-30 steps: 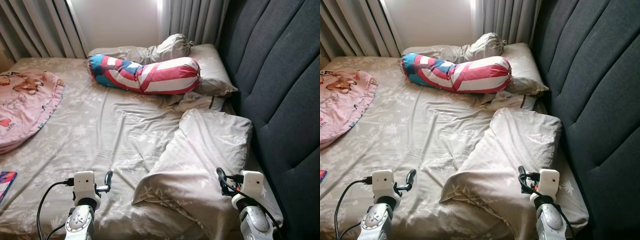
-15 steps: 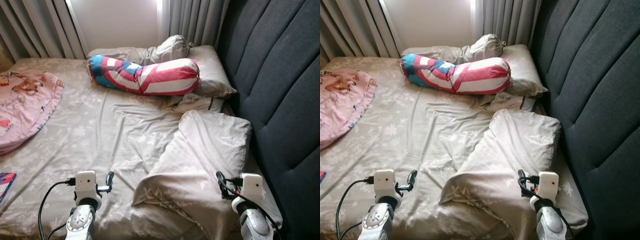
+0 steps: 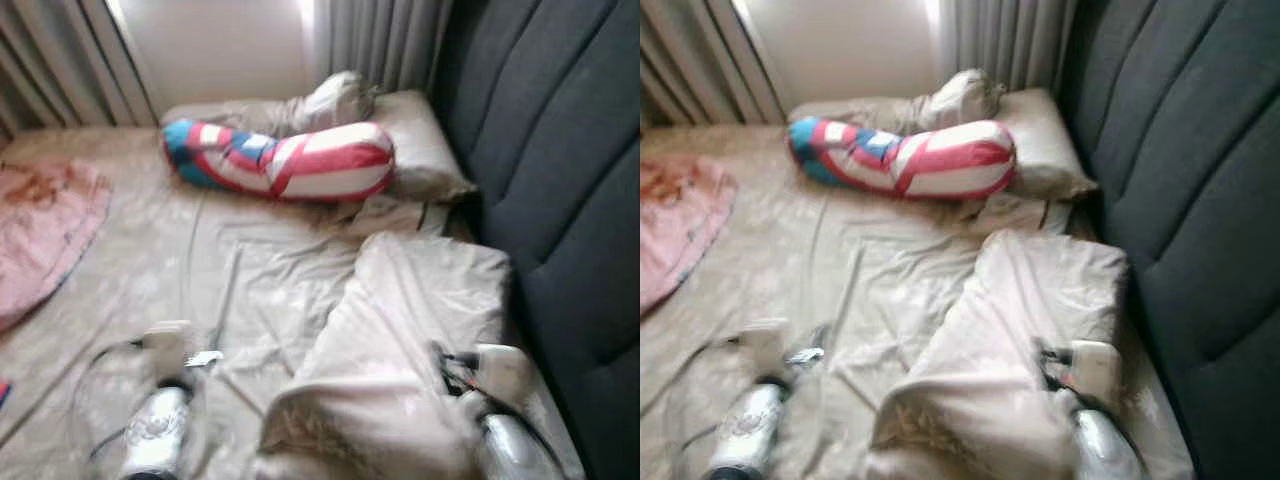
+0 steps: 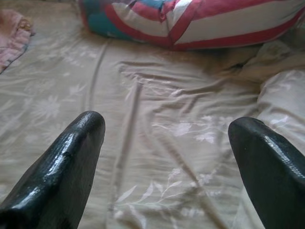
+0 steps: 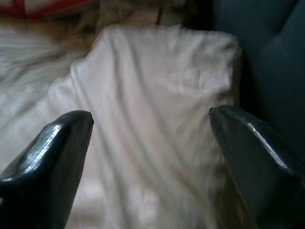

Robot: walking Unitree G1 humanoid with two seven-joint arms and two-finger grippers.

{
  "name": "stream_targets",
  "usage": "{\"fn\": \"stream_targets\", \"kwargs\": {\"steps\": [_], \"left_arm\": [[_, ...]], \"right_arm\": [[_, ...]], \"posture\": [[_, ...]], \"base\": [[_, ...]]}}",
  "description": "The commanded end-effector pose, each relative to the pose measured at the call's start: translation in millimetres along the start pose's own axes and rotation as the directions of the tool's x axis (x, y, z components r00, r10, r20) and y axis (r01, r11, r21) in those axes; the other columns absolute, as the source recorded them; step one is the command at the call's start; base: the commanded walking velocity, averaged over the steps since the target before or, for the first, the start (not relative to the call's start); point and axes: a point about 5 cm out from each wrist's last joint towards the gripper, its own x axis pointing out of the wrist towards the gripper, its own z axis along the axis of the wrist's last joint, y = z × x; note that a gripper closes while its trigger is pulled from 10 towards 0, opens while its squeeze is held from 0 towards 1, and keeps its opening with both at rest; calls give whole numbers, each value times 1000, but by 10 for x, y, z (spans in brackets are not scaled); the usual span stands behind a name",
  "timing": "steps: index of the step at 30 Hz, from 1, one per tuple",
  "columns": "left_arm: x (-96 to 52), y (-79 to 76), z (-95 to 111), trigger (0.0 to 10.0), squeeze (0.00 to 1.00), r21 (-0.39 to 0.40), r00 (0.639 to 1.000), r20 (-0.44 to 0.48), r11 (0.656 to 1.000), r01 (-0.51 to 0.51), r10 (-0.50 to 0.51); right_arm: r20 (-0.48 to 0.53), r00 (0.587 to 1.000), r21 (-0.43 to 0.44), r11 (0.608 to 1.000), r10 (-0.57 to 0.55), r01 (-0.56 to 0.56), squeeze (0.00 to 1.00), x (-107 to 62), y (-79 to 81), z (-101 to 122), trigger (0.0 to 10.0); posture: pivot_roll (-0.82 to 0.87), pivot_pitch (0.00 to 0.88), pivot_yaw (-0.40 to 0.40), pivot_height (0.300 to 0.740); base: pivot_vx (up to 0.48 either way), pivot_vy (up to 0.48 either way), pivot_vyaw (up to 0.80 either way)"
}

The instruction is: Clean up the room

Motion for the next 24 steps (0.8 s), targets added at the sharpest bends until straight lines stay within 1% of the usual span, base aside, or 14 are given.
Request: {"fn": "stream_targets", "kwargs": {"steps": [1,4,24], "left_arm": [[-104,183,-126,10000,0,3,997,-59,998,-58,58],[-104,178,-123,10000,0,3,997,-58,998,-57,57],[-104,170,-124,10000,0,6,997,-58,999,-53,54]], "right_arm": [[5,1000,10,1000,24,-24,0,39,122,21,10000],[-5,1000,13,1000,2,-2,0,40,101,12,10000],[-10,1000,12,1000,-3,3,0,43,84,13,10000]], "posture": [[-56,0,-41,740],[-56,0,-42,740],[-57,0,-44,740]], "base": [[0,0,0],[0,0,0],[0,0,0]]}}
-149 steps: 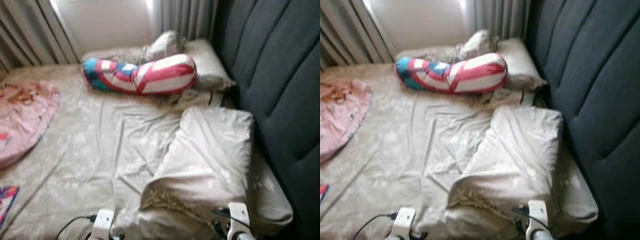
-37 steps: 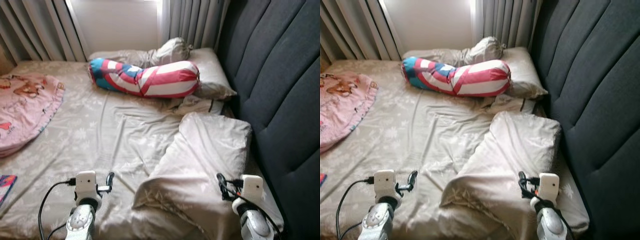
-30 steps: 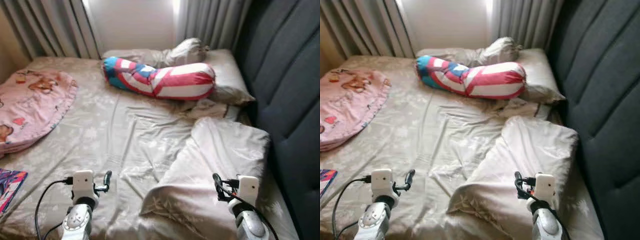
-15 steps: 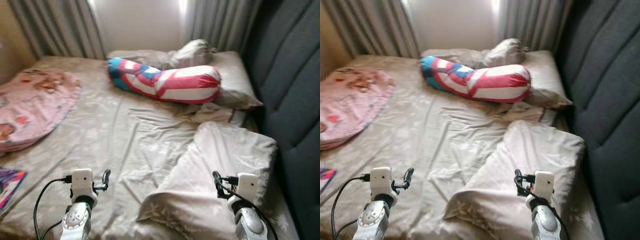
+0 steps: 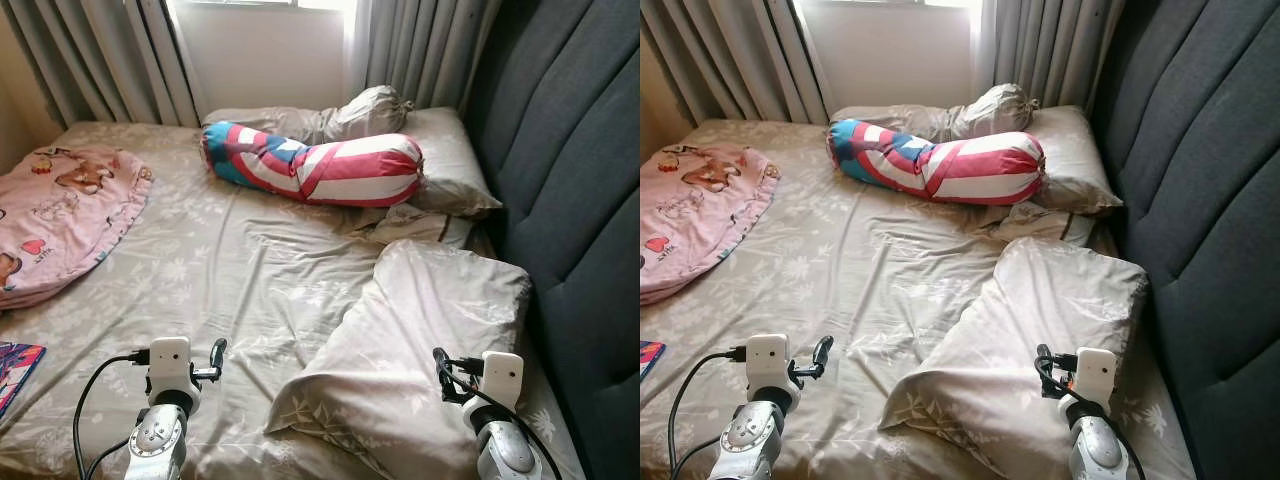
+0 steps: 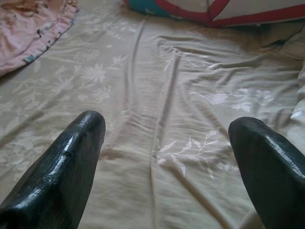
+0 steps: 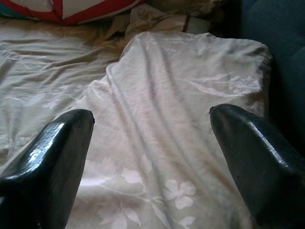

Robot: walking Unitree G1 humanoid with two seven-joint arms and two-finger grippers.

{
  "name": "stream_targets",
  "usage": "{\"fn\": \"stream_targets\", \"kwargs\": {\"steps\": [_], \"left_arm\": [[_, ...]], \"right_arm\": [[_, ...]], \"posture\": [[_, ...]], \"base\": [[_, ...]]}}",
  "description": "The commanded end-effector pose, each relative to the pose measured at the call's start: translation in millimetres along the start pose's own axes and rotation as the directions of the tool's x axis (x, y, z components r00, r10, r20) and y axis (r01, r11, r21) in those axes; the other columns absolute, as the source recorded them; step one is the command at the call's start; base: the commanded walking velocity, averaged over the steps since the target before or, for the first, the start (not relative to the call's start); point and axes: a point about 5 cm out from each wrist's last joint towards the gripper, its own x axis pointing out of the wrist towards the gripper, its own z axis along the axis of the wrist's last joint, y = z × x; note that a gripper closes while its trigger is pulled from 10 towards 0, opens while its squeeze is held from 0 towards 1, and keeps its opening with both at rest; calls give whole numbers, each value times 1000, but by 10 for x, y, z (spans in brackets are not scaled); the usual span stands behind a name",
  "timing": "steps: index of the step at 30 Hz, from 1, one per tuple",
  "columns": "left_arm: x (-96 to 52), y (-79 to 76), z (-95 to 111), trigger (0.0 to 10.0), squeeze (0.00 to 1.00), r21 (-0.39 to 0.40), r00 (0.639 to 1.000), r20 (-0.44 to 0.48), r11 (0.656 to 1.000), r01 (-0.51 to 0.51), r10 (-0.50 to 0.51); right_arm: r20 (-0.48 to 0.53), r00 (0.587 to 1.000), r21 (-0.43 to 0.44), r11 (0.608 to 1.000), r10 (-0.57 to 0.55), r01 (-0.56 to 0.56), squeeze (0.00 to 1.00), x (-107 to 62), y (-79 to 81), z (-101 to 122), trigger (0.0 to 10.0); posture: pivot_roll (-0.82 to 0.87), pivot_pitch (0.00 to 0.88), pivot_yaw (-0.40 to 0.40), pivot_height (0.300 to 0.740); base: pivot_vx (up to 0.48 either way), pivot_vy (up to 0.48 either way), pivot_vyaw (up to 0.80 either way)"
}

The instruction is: Clean up the room

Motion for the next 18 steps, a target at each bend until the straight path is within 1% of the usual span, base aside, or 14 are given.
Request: {"fn": "stream_targets", "kwargs": {"steps": [1,15,17,18], "left_arm": [[13,-1,16,10000,0,-9,1000,3,1000,-6,6],[13,-1,16,10000,0,-9,1000,3,1000,-6,6],[4,-4,-5,10000,0,-3,1000,-10,1000,-2,2],[4,-4,-5,10000,0,-3,1000,-10,1000,-2,2]], "right_arm": [[-7,1000,5,1000,-7,7,0,5,-12,-2,10000],[-7,1000,5,1000,-7,7,0,5,-12,-2,10000],[-65,996,20,997,-68,70,0,-25,-81,-86,10000],[-65,996,20,997,-68,70,0,-25,-81,-86,10000]], "posture": [[-57,0,-44,740],[-57,0,-44,740],[-57,0,-48,740],[-57,0,-48,740]], "base": [[0,0,0],[0,0,0],[0,-401,0],[0,-401,0]]}}
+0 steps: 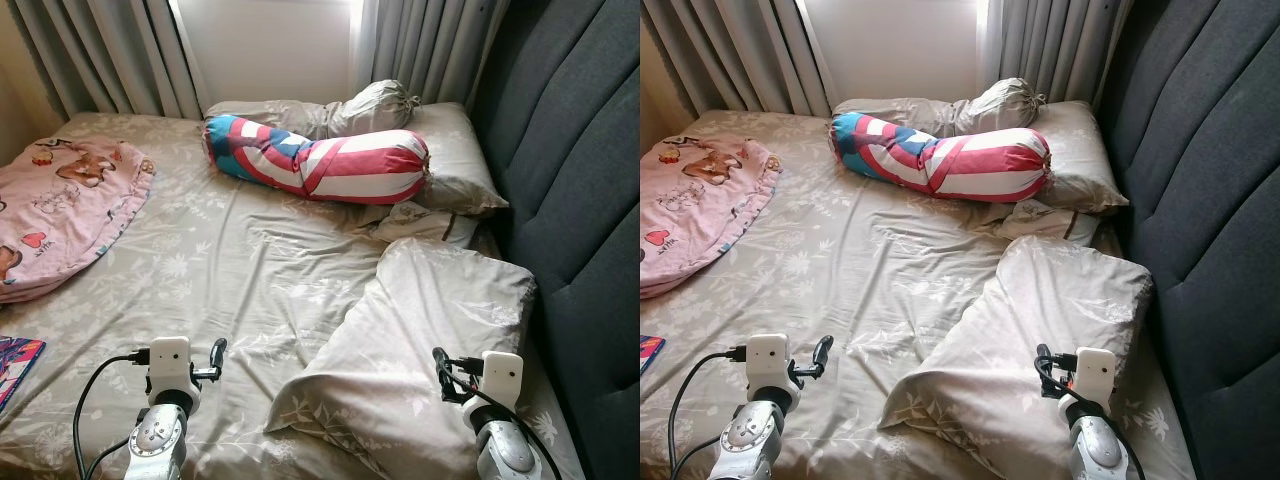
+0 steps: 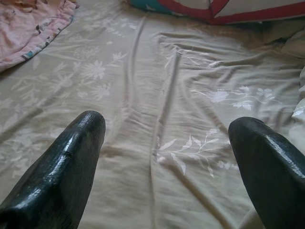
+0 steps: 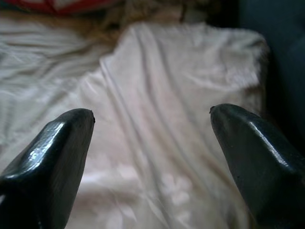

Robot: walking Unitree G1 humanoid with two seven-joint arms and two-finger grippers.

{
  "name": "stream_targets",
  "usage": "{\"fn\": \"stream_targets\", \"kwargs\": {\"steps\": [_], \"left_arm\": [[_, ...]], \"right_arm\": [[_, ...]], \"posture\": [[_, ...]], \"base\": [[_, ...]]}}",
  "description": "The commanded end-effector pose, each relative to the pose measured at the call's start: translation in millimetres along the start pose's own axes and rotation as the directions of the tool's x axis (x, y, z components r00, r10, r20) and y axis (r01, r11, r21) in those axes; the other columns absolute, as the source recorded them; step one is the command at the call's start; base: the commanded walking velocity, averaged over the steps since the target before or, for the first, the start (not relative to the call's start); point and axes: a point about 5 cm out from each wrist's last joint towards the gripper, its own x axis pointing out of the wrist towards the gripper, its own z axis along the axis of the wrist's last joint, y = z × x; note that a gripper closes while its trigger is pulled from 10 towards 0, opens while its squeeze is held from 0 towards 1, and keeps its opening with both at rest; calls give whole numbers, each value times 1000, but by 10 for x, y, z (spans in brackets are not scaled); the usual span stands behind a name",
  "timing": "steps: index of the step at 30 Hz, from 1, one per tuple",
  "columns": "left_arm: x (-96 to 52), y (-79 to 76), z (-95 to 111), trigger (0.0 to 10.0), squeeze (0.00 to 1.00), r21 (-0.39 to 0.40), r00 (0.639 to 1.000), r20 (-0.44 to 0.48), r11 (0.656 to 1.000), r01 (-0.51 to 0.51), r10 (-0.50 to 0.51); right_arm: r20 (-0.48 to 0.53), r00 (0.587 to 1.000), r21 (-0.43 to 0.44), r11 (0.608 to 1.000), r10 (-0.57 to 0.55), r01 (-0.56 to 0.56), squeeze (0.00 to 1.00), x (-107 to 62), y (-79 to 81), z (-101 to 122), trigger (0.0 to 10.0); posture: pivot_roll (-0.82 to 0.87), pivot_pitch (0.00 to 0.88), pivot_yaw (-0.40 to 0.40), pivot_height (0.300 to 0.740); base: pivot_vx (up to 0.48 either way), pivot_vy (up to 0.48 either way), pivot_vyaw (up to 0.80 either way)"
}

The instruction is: Clean up the room

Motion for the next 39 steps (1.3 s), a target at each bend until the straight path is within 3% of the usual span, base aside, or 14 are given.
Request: {"fn": "stream_targets", "kwargs": {"steps": [1,30,39], "left_arm": [[1,-1,-11,10000,0,-10,1000,-11,1000,-8,8],[9,9,-25,10000,0,-5,999,-28,1000,-21,21],[5,26,-19,10000,0,-5,999,-23,1000,-22,22]], "right_arm": [[-31,999,13,999,-34,34,0,-13,-58,-41,10000],[-53,998,13,999,-37,38,0,-14,-45,-68,10000],[-73,993,49,994,-91,95,0,-24,-98,-95,10000]], "posture": [[-57,0,-48,740],[-67,0,-53,740],[-64,0,-48,740]], "base": [[0,0,0],[0,-121,0],[0,0,0]]}}
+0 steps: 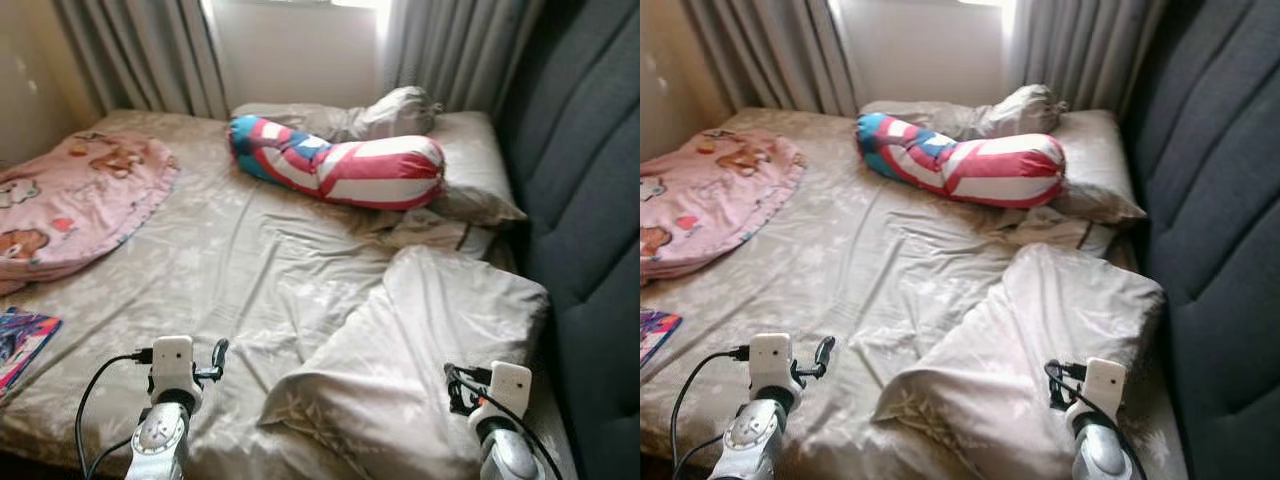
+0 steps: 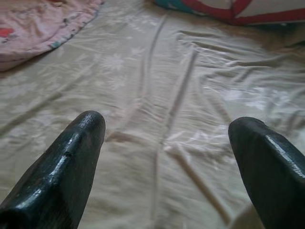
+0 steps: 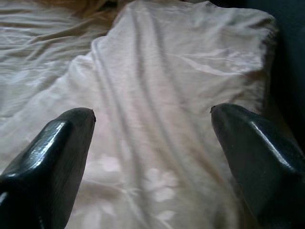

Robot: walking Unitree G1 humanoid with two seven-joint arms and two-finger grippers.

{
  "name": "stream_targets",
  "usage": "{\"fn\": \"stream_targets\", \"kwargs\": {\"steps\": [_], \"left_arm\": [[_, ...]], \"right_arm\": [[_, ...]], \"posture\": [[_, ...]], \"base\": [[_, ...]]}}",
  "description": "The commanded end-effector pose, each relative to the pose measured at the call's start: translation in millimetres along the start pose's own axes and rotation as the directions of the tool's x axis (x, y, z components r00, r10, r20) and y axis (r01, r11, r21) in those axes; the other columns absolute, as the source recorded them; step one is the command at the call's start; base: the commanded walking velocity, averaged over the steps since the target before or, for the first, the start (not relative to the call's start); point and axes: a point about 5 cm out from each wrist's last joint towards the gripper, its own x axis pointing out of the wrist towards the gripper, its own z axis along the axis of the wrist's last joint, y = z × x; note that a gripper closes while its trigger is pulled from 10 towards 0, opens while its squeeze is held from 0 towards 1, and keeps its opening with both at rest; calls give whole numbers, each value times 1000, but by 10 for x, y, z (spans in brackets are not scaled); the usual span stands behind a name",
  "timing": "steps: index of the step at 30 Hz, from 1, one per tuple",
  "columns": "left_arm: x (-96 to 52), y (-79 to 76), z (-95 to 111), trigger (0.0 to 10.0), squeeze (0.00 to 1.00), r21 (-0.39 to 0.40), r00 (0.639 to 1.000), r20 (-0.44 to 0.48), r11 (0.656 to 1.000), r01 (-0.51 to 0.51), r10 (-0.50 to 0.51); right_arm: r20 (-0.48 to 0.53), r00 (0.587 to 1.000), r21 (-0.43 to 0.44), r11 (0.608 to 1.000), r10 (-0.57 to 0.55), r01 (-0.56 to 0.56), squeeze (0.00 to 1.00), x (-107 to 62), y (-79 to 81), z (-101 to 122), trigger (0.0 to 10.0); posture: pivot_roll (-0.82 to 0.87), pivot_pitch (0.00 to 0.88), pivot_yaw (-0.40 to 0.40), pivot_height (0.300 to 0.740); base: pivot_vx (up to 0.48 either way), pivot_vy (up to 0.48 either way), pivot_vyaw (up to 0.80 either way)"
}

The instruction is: Clean up the room

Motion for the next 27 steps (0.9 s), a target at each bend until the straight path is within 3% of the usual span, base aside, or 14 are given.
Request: {"fn": "stream_targets", "kwargs": {"steps": [1,7,18,27], "left_arm": [[-12,31,-27,10000,0,-11,1000,-16,1000,-13,13],[-14,46,-28,10000,0,-8,1000,-18,1000,-15,15],[-24,83,-38,10000,0,1,1000,-27,1000,-11,11],[-24,141,-12,10000,0,14,1000,-18,1000,-9,10]], "right_arm": [[-2,1000,17,1000,-24,25,0,7,-35,8,10000],[9,998,3,998,-67,67,0,26,-65,47,10000],[-11,989,16,989,-146,146,0,33,-128,43,10000],[-11,987,33,987,-159,160,0,77,-130,98,10000]], "posture": [[-64,0,-48,740],[-59,0,-48,740],[-43,0,-41,670],[-36,0,-23,670]], "base": [[0,0,0],[0,0,0],[0,0,0],[0,0,0]]}}
